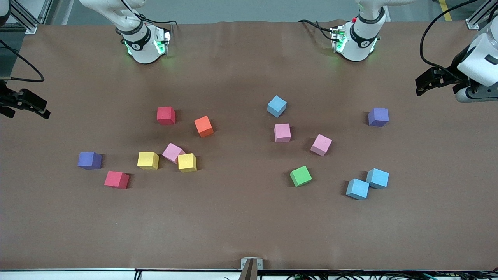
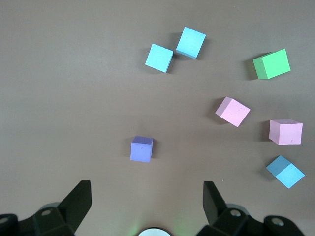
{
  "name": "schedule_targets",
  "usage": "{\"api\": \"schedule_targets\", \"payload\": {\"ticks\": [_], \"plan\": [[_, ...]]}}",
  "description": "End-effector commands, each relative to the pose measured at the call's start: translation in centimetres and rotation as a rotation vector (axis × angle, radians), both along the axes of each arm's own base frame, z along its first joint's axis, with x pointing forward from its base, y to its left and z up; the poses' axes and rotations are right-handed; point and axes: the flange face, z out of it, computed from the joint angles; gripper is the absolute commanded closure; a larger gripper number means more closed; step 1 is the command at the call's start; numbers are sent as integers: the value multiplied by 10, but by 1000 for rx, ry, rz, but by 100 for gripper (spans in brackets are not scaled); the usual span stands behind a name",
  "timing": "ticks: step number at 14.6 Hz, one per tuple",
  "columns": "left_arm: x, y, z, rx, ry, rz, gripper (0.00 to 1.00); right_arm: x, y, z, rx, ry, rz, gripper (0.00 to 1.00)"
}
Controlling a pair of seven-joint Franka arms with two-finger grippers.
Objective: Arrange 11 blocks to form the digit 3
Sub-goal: 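Move the right gripper to the orange block while the left gripper reaches blue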
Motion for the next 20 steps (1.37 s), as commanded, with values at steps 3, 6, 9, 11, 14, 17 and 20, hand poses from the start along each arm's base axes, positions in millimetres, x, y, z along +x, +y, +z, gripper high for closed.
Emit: {"api": "schedule_targets", "payload": {"ticks": [3, 6, 9, 11, 14, 17, 20], "plan": [[1, 1, 6, -6, -10, -7, 0, -7, 2, 6, 5, -16, -7, 0], [10, -1, -9, -17, 13, -11, 0, -5, 5, 6, 10, -17, -4, 0], [19, -28, -27, -38, 8, -40, 0, 1, 15, -1, 14, -6, 12, 0], [22, -55, -51, -42, 21, -61, 0, 15, 27, -10, 16, -9, 29, 0], [12, -106, -89, -36, 18, 27, 0, 35, 50, -36, 13, -3, 64, 0], [-7, -160, -135, -30, 15, 95, 0, 47, 103, -66, 10, 16, 148, 0], [-30, -198, -182, -29, 8, 149, 0, 48, 169, -110, 2, 97, 239, 0]]}}
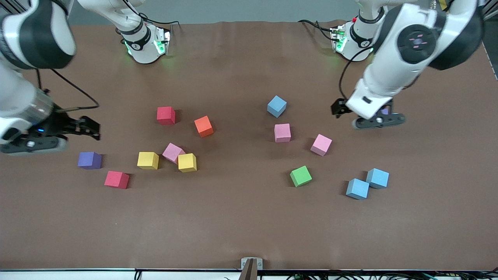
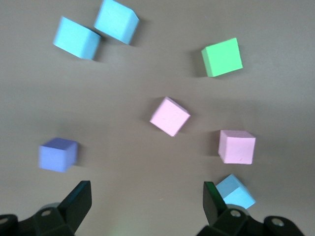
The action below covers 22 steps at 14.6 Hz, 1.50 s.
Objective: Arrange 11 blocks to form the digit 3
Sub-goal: 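Move the right gripper to the orange block while the left gripper reaches blue, then grasp the orange block with the right gripper while the left gripper grasps blue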
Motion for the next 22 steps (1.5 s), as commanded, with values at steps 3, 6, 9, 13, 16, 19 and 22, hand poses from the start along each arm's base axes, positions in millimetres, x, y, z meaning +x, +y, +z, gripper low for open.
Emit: {"api": "schedule_targets", "payload": {"ticks": [3, 6, 9, 13, 16, 19, 22], "plan": [[-48, -57, -72, 22, 38, 237, 0, -11, 98, -66, -4, 117, 89, 0], [-82, -87, -117, 20, 26, 353, 0, -31, 161, -103, -16, 167, 149, 0], [-115, -126, -160, 22, 44, 557, 0, -46, 200, -121, -12, 171, 124, 0], [-146, -151, -211, -32, 52, 640, 0, -65, 224, -165, 1, 169, 141, 0], [-160, -151, -231, -48, 53, 707, 0, -99, 226, -213, 53, 176, 119, 0], [-170, -156, -254, -21, 68, 761, 0, -128, 232, -243, 49, 192, 149, 0], [-174, -159, -272, -5, 55, 781, 0, -140, 223, -264, 47, 186, 152, 0]]}}
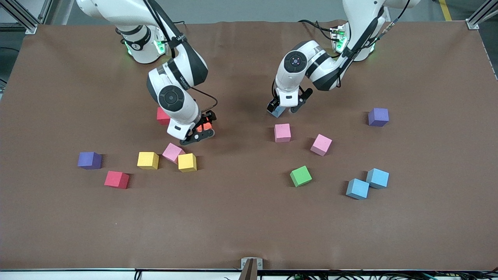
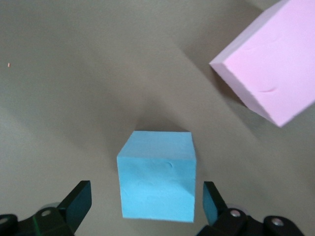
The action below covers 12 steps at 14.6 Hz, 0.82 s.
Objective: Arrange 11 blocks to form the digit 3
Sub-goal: 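Grasp the orange block with the right gripper while the left gripper grasps blue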
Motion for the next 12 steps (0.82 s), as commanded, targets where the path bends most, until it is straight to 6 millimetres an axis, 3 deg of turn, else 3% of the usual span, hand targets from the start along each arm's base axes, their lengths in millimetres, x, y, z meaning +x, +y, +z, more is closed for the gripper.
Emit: {"api": "schedule_targets", "payload": {"ticks": [1, 3, 4, 6, 7, 12], "plan": [[-1, -2, -18, 8, -22, 15, 4, -16, -10, 2, 14, -10, -12, 0], [-1, -4, -24, 14, -25, 9, 15, -18, -11, -3, 21, -26, -15, 0], [2, -4, -25, 13, -27, 7, 27, -19, -13, -6, 25, -37, -17, 0], [3, -15, -22, 0, -42, -21, 71, -22, -14, -13, 22, -35, -17, 0], [-6, -27, -18, 2, -71, -83, 78, -24, -15, -15, 20, -31, -19, 0], [-13, -62, -9, -15, -171, -427, 79, -27, -2, -24, 39, -57, 1, 0]]}}
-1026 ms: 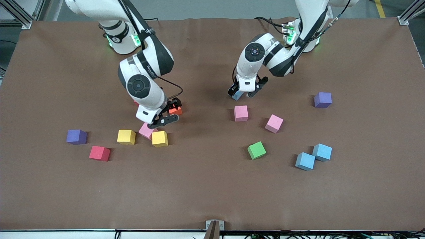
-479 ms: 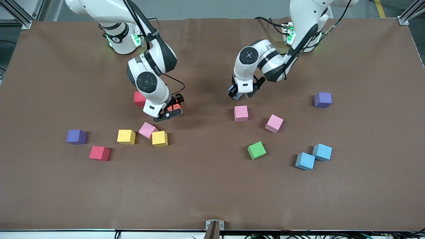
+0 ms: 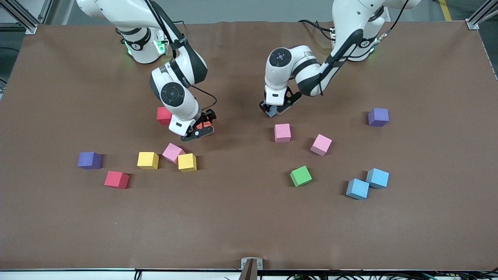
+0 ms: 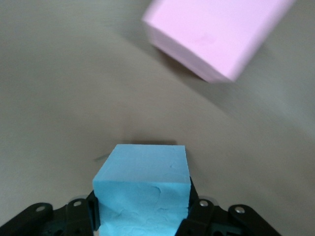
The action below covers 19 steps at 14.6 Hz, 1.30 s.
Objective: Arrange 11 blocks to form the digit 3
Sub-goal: 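Grasp the orange block with the right gripper while the left gripper grasps blue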
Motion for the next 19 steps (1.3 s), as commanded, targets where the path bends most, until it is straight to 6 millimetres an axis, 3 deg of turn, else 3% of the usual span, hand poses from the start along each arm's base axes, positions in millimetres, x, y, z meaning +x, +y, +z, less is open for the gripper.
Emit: {"api": "schedule_targets", "payload": {"ticks": [1, 4, 7, 10, 15, 17, 19], "plan": [[-1, -27, 10, -22, -36, -200, 78, -9, 0, -3, 18, -13, -5, 0], [-16, -61, 10, -21, -35, -405, 80, -9, -3, -6, 15, -8, -6, 0], [-13, -86, 10, 48, -8, -531, 80, -12, -1, -11, 10, 0, 0, 0], [-5, -95, 0, 50, 11, -581, 80, -22, 1, -22, 15, -9, 9, 0], [-14, -109, -11, 55, 3, -625, 80, -25, -1, -33, 14, -10, 6, 0], [-14, -109, -12, 55, 4, -625, 74, -25, 0, -41, 14, -11, 6, 4], [-14, -109, -13, 55, 6, -622, 56, -25, 1, -45, 15, -14, 7, 15]]}}
